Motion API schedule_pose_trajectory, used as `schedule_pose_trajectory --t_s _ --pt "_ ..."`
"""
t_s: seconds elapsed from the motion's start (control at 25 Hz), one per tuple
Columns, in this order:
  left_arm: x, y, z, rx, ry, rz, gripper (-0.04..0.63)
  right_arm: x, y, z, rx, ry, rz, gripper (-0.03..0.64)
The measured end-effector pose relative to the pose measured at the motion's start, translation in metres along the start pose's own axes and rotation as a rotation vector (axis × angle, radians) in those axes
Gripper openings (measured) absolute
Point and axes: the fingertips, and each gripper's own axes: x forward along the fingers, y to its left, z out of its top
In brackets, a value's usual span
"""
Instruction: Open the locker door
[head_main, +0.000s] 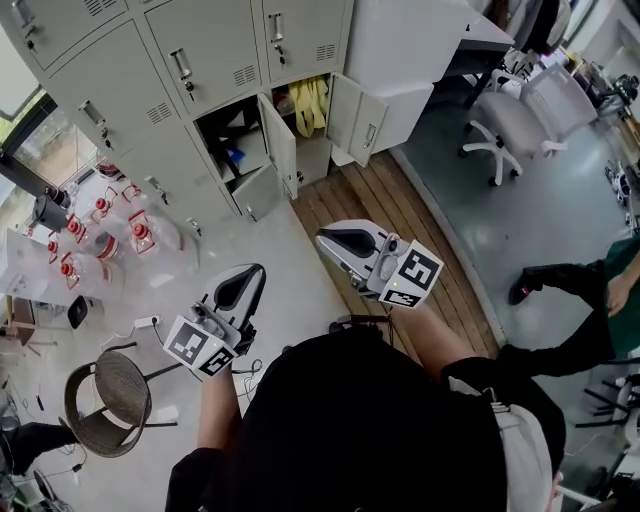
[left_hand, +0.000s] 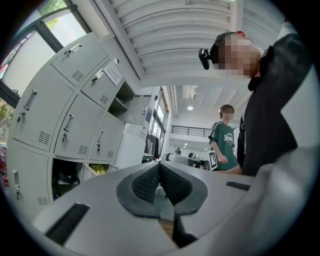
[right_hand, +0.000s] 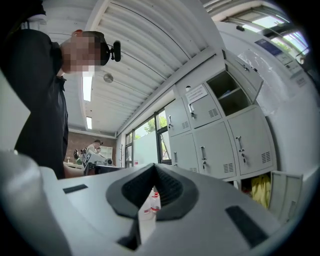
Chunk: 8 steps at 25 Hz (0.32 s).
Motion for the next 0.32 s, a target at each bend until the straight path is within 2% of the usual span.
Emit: schedule_pose_trajectory --t_s 0.32 --pt "-0.03 0.021 0.002 -0.006 0.0 0.005 0.011 0.026 0.01 -0.008 -0.02 0.027 -0.02 0.009"
